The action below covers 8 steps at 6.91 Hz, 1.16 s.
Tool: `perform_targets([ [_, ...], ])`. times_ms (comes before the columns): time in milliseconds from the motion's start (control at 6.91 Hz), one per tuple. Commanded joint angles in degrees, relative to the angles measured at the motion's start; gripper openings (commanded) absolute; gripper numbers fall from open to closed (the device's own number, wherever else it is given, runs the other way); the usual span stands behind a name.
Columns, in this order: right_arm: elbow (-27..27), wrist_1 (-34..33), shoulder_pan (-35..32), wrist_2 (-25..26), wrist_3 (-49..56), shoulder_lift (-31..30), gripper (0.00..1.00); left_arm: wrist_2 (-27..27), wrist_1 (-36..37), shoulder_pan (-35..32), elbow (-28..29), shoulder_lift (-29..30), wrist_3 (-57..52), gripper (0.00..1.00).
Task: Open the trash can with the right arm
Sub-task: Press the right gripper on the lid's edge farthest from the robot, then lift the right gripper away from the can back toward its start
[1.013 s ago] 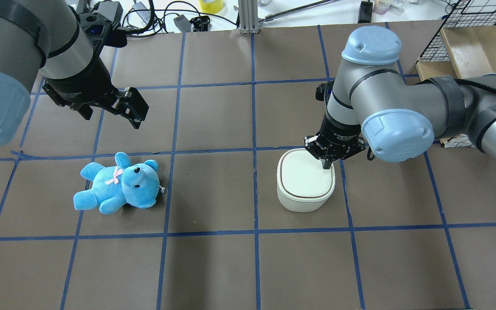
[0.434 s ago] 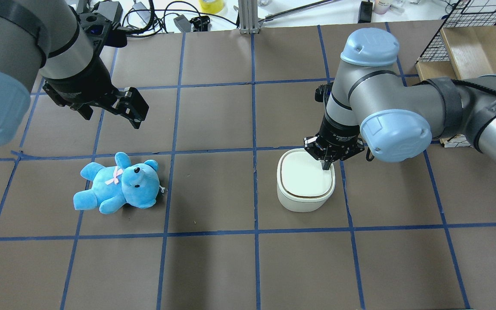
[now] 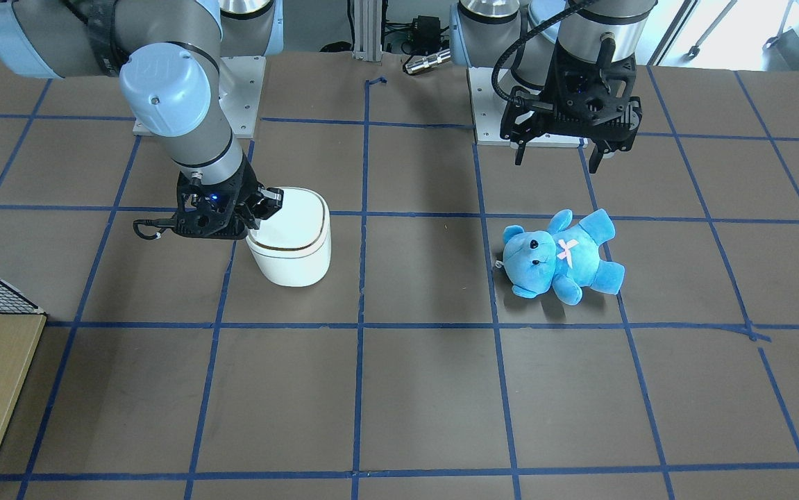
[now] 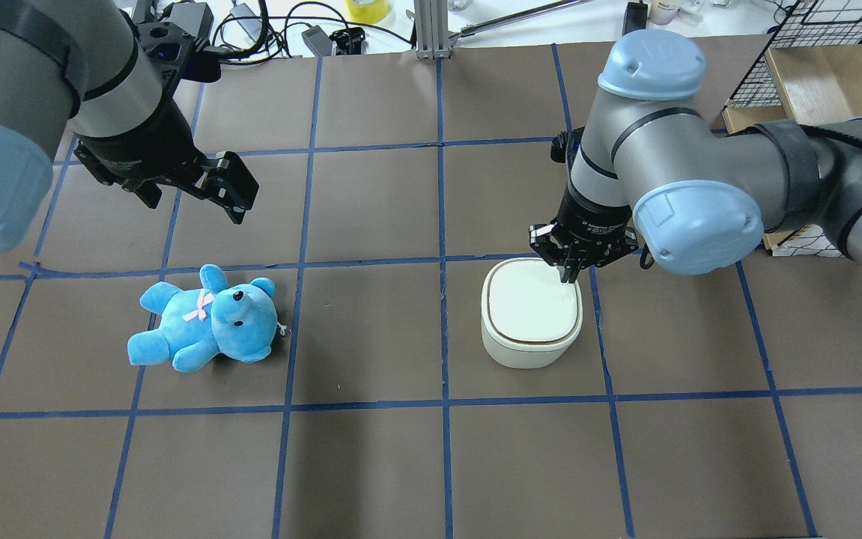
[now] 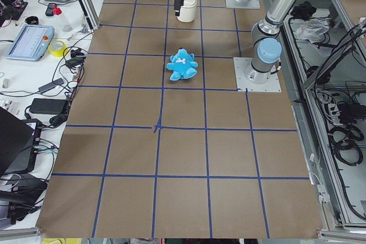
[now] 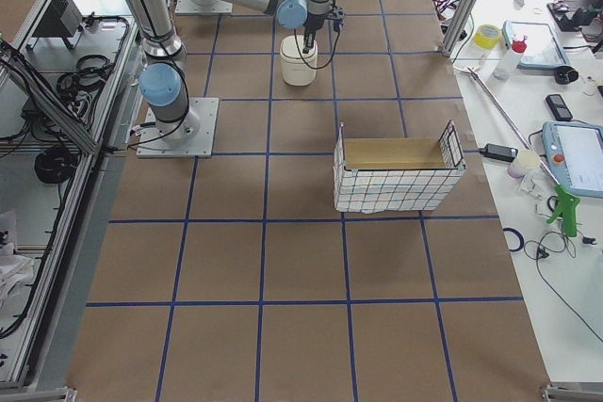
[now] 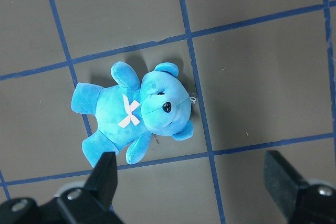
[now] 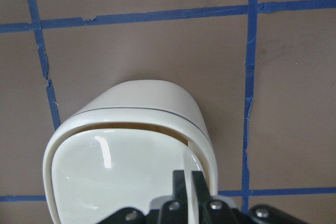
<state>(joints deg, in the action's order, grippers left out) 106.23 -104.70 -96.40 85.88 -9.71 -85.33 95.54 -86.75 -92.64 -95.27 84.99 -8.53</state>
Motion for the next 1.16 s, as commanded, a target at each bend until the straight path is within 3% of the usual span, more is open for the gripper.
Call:
perform_targets([
  [0,-4.43,1.15,0.42,0.86,-1.10,-2.29,0.89,0.00,0.00,0.00,0.00,0.00,0.00,1.00],
  [145,-6.89,1.86,0.60,2.08,-1.02,-2.56,1.00,0.00,0.00,0.00,0.00,0.00,0.00,1.00],
  [434,-7.80,3.71,0.87,7.24,-0.32,-3.61,1.00,0.00,0.00,0.00,0.00,0.00,0.00,1.00],
  [1013,-10.86,12.65,1.30,7.19,-0.14,-6.87,1.00,0.00,0.00,0.00,0.00,0.00,0.00,1.00],
])
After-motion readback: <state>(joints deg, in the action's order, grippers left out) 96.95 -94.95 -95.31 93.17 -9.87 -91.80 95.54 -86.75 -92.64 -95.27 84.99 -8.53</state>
